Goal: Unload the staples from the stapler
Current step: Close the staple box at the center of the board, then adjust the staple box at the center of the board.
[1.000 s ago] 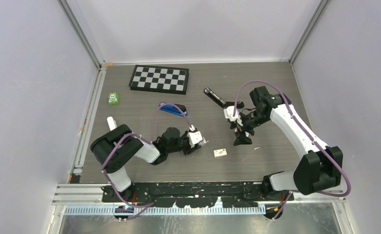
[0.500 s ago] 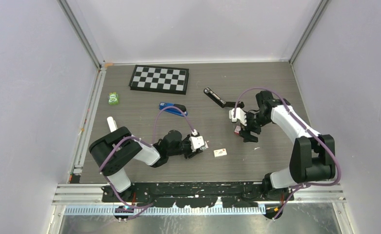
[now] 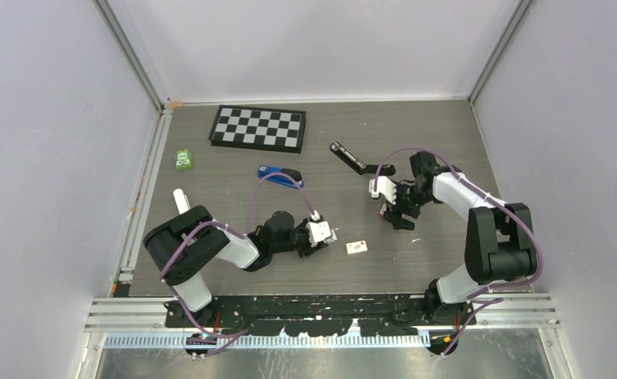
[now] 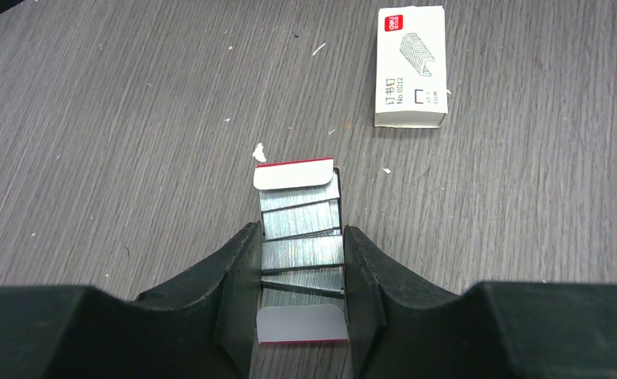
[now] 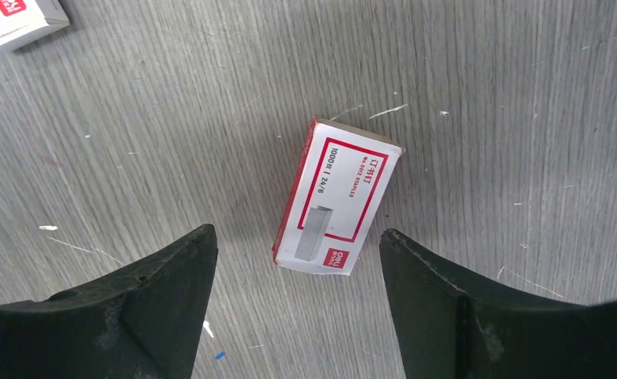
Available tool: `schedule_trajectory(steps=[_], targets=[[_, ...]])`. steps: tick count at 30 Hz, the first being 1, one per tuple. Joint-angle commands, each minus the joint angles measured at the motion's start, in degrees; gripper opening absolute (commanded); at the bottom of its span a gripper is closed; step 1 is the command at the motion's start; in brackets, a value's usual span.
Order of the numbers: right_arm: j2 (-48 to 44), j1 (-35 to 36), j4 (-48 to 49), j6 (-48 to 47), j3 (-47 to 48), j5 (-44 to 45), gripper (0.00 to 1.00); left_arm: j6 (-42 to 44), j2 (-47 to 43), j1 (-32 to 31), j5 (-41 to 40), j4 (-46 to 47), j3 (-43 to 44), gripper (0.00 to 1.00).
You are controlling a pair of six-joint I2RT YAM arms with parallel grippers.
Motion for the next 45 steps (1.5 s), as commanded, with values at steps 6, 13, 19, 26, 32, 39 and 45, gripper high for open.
schedule_trajectory(steps=[6, 13, 19, 26, 32, 39, 45], targets=[[2.2, 0.1, 6.0, 1.9, -0.7, 0.7, 0.77, -0.2, 0.8, -0.3, -0.9, 5.7, -2.5, 0.37], [4.0, 0.0, 7.0, 3.5, 0.0, 1.7, 0.72, -0.8, 1.5, -0.3, -1.1, 8.1, -3.2, 0.42], [4.9, 0.0, 6.1, 3.1, 0.3, 0.9, 0.6, -1.3, 1.9, -0.3, -1.1, 8.1, -3.1, 0.46], [4.5, 0.0, 3.7, -0.1, 0.2, -2.1, 0.47, -1.6, 2.4, -0.1, -0.6, 8.6, -3.2, 0.46], [4.1, 0.6, 3.1, -2.1, 0.0, -3.8, 0.44, -1.7, 3.0, 0.2, 0.3, 10.7, -3.8, 0.45], [4.0, 7.1, 2.5, -4.8, 0.5, -2.9, 0.44, -2.3, 4.0, 0.9, 2.5, 12.3, -3.8, 0.45], [5.1, 12.0, 3.0, -4.8, 2.3, -1.9, 0.44, -2.9, 4.3, 1.8, 3.7, 12.6, -3.5, 0.45]])
